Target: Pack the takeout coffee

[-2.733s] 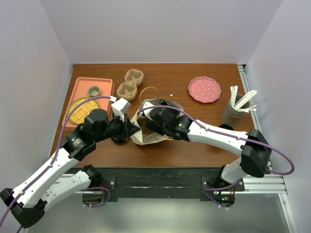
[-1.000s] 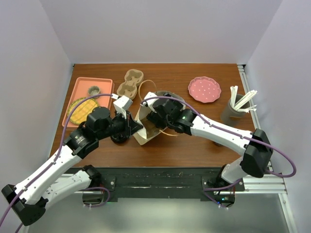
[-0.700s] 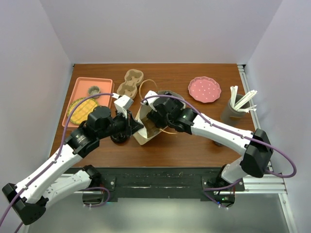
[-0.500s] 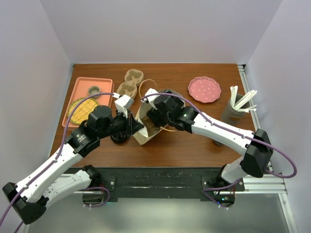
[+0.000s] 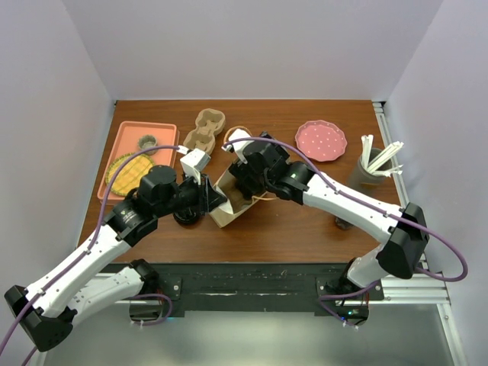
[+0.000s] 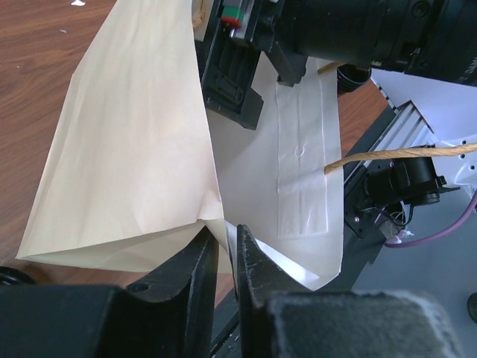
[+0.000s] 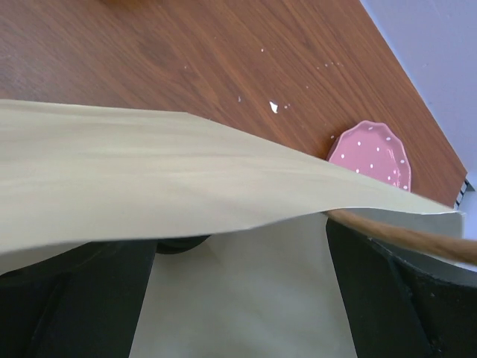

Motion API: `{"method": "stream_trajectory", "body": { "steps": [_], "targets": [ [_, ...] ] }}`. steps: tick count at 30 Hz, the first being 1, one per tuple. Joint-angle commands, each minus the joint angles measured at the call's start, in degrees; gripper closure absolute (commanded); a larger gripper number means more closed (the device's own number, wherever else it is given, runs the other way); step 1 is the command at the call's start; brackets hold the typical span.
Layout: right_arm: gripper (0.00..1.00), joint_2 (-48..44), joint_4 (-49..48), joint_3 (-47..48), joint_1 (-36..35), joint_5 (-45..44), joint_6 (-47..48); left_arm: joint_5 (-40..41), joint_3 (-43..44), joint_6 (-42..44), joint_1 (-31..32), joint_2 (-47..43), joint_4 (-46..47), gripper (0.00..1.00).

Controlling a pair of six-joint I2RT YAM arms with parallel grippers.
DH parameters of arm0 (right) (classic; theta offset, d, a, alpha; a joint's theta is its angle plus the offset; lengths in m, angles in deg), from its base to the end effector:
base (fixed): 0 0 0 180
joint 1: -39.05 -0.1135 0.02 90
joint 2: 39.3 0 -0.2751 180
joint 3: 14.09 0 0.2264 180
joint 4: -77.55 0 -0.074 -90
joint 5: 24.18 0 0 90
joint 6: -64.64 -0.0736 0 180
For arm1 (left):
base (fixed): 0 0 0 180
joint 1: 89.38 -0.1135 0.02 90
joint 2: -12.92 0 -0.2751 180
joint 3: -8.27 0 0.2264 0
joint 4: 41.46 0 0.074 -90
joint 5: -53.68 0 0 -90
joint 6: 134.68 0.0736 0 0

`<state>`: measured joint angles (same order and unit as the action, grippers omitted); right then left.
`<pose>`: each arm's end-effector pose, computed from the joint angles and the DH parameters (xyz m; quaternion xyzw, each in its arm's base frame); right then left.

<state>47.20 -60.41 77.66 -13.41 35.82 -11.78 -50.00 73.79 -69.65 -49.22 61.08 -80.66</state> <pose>0.2357 0.2464 0.3263 -0.3734 0.7873 -0.0743 0.4849 0.1322 -0.1343 0.3319 0.1748 0.8063 -0.3826 0.4158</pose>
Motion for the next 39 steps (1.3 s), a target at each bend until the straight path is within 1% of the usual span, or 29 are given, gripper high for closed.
{"method": "stream_trajectory", "body": {
  "steps": [1,18,27,30,33,39],
  "targets": [
    [0.02,-1.5,0.3,3.9,0.7,-0.3,-0.9,0.3,2.3,-1.4,0.2,0.1,0.0,0.78],
    [0.01,1.7,0.4,8.1,1.4,0.9,0.9,0.0,2.7,-4.0,0.1,0.4,2.3,0.72],
    [0.01,4.1,0.5,9.8,1.8,2.3,1.0,5.7,5.5,-1.1,-0.2,1.7,-0.8,0.68],
    [0.01,4.8,1.0,10.7,1.8,2.8,1.0,7.1,6.2,-1.0,-0.3,1.8,-1.7,0.66],
    [0.01,5.4,1.3,11.5,1.9,3.4,1.0,8.2,6.8,-0.8,-0.3,1.7,-2.4,0.59],
    [0.01,7.0,2.2,13.7,2.0,4.1,1.4,9.7,7.7,-0.5,-0.4,1.1,-3.8,0.54]
  ]
}}
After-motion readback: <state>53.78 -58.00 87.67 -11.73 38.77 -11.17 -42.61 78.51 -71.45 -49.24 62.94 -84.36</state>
